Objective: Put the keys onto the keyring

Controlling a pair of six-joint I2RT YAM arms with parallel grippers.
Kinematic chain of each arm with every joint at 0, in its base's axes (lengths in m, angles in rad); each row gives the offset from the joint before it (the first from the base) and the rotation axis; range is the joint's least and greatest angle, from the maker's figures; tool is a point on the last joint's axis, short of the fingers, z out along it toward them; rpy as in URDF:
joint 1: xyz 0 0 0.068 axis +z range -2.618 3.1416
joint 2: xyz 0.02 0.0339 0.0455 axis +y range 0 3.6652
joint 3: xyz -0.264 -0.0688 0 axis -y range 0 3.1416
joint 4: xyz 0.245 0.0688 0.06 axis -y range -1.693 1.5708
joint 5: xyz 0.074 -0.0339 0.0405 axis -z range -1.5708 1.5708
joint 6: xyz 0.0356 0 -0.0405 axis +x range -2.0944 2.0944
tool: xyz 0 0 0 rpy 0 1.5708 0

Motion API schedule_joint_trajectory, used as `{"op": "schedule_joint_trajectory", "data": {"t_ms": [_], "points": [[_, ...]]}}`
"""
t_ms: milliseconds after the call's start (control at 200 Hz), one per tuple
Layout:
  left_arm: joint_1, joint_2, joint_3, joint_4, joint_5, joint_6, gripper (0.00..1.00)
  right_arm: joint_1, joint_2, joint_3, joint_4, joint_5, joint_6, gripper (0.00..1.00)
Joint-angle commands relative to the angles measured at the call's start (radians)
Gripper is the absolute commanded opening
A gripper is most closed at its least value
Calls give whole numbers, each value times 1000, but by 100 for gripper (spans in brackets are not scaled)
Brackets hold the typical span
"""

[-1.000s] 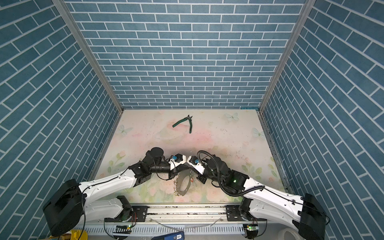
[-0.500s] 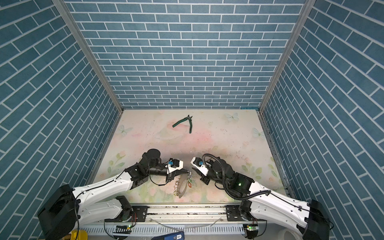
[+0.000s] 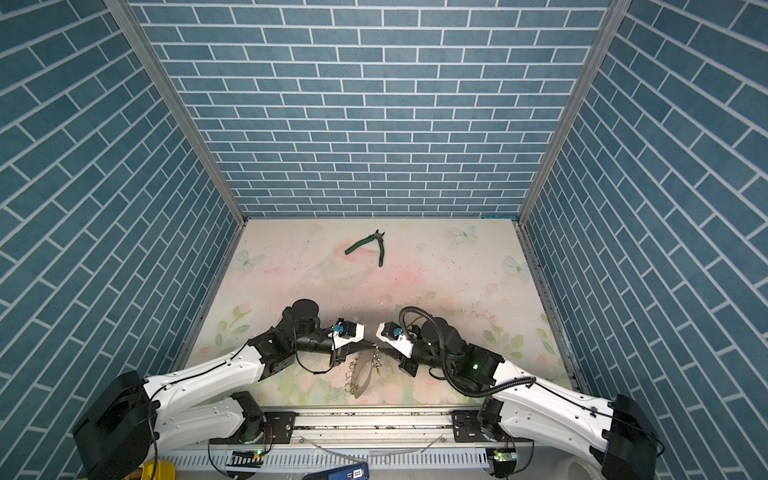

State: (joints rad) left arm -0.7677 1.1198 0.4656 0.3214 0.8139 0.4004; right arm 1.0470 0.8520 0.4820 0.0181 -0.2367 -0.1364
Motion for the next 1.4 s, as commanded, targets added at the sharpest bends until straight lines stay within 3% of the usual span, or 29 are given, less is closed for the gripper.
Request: {"op": "schedule_joint_trajectory", "data": {"t_ms": [0, 340, 740, 1225, 1395], "points": [[5, -14, -4, 46, 25, -3, 0, -1, -2, -8, -10, -48, -19, 26], [5, -9, -5, 51, 53, -14, 0, -1, 10, 0, -19, -58, -13, 22], [5, -15, -11, 42, 18, -7, 0, -1, -12, 9, -42, -32, -11, 0], [5, -48, -50, 75, -19, 5, 0, -16, -77, 4, -28, 92, 46, 0], [5, -21, -29, 57, -2, 3, 0, -39, -38, 33, 18, 105, 131, 0]]}}
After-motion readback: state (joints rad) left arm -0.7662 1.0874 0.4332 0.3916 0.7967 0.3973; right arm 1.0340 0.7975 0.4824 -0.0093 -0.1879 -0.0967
